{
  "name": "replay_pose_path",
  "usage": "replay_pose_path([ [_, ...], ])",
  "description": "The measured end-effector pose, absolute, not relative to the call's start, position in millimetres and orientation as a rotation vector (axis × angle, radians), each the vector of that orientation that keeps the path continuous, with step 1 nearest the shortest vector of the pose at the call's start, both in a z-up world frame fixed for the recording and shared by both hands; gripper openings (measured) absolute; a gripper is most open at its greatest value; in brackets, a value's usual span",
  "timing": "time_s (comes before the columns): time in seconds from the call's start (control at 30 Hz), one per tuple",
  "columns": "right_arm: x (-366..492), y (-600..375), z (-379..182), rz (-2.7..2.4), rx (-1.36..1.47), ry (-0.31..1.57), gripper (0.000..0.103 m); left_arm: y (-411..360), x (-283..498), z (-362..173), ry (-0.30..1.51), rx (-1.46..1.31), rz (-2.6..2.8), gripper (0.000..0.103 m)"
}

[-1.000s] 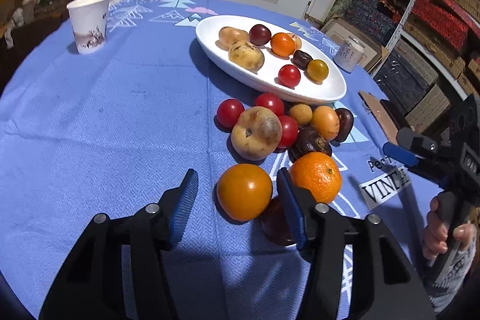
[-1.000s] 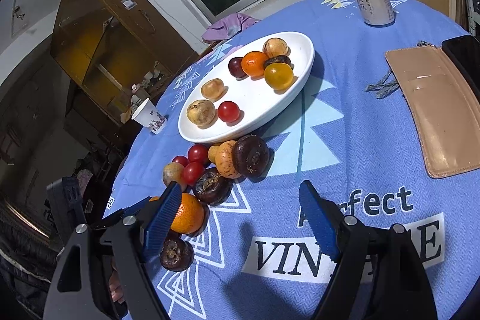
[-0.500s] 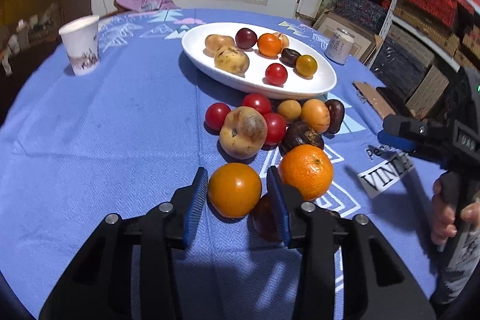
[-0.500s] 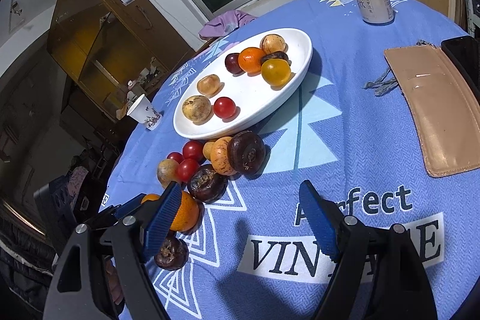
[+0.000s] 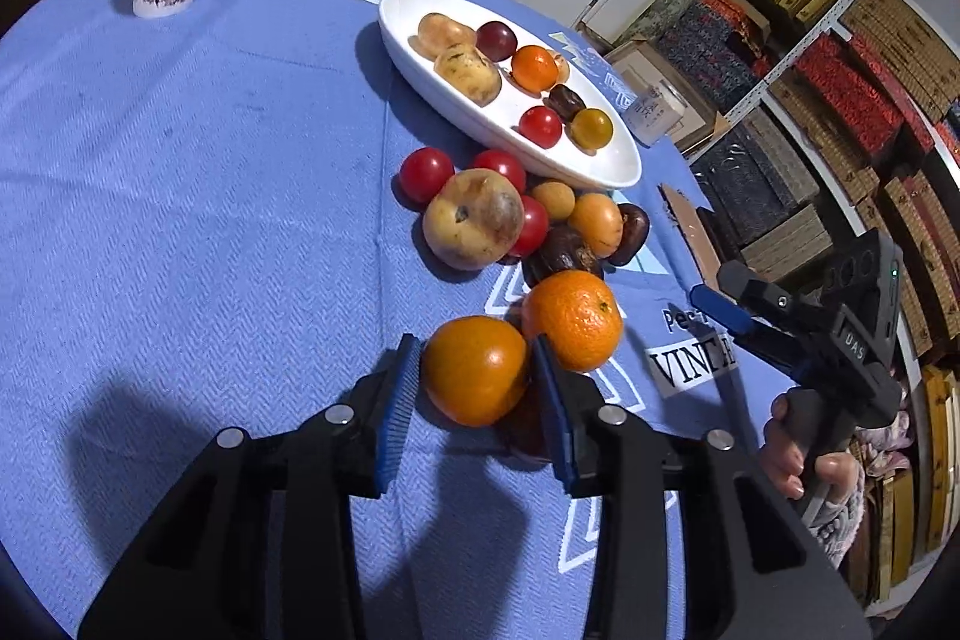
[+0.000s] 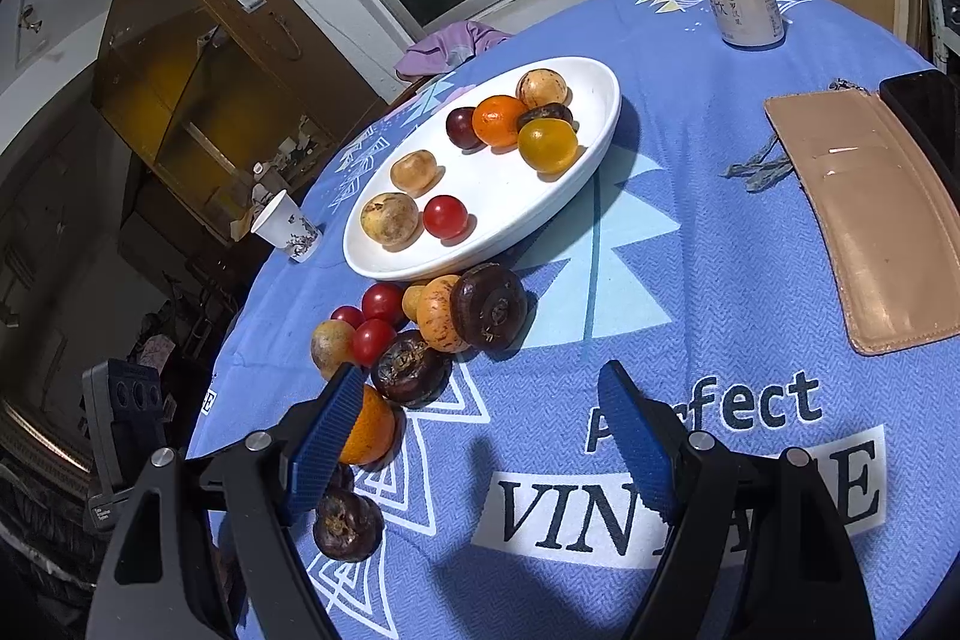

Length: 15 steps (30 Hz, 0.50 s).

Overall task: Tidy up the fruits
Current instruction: 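Grasp the orange with the left gripper while the right grasps a brown mangosteen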

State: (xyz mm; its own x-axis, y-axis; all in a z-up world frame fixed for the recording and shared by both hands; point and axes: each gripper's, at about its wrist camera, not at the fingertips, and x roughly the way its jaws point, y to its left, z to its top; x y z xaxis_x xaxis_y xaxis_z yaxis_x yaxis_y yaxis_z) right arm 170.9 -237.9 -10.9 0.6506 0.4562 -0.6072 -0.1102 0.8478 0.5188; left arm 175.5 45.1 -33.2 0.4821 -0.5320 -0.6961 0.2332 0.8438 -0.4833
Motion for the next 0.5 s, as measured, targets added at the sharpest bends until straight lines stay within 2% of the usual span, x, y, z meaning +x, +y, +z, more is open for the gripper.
replay_pose_path([
  [0.23, 169, -235, -8, 0.327, 0.433, 0.784, 0.082, 16, 153, -18, 0.843, -0.097, -0.364, 0.037],
  [0.37, 170, -225, -7, 0.329, 0.376, 0.784, 0.082, 19, 146, -10, 0.776, -0.072, -0.309, 0.037],
  [0.5, 182, -209, -9, 0.315, 0.302, 0.816, 0.08, 28, 153, -11, 0.798, -0.111, -0.3, 0.037],
])
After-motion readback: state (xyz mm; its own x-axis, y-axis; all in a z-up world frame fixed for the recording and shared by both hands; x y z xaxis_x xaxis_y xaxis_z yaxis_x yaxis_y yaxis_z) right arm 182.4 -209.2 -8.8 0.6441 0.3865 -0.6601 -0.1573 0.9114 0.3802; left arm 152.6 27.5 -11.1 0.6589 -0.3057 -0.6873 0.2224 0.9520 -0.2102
